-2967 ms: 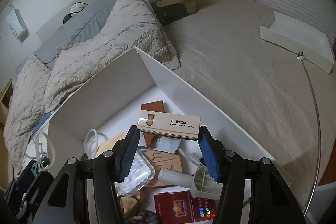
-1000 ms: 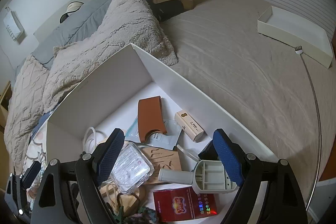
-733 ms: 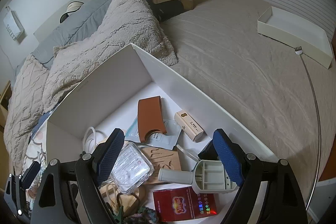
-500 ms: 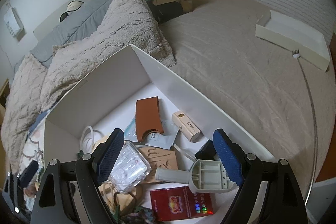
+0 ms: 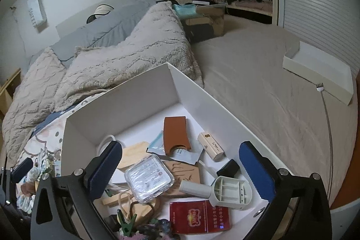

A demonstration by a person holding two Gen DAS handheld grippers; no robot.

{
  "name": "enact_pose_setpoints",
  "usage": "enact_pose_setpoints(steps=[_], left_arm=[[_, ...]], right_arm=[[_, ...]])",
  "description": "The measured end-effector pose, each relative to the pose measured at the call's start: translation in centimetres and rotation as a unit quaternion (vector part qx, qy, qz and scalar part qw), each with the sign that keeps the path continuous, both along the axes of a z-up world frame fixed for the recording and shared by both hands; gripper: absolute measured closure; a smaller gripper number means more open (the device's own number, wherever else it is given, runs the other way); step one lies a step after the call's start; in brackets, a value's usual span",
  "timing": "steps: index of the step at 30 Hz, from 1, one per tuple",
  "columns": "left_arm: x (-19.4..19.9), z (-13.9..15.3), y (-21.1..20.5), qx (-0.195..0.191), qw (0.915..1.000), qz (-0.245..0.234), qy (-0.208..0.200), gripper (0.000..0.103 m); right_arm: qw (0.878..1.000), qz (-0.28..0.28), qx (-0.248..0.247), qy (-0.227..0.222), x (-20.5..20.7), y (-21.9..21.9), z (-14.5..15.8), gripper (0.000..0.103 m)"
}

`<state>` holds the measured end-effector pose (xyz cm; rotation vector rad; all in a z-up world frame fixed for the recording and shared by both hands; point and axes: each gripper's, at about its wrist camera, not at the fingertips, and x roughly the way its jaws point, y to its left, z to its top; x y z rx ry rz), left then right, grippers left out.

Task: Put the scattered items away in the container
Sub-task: 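Withdraw the right tool from the white box back over the bed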

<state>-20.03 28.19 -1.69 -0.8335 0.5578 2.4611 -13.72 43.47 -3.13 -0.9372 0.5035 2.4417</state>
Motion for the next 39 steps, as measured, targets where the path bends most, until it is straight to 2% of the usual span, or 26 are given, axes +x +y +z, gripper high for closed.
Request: enact_pose_setpoints(steps=[8,11,16,25,39], left_arm=[[-0.5,1.0,-2.4,0.038,0.9989,0.026,-0.003,0.0],[-0.7,1.1,-3.5,0.046,0.9982,0.037,0.001,0.0],[-1.0,1.5,-5.7,0.068,0.996,0.058,0.003,0.0],[-1.3,2.7,-10.3,0.093,0.9913,0.091,0.013,0.0],[-0.7,4.1,-19.3,0.129,0.9786,0.157,0.035,0.0]], right_arm=[[1.0,0.008,0.012,-0.019,-0.6,-0.8,-0.9,0.0],[1.0,0.006,0.012,-0.011,-0.4,-1.0,-0.6,0.0],[1.0,0.006,-0.016,0.01,0.0,-0.8,-0.5,0.0],[1.0,0.006,0.002,0.014,0.0,-1.7,0.0,0.0],[0.997,0.058,0.042,0.035,-0.5,-6.3,2.0,0.0]])
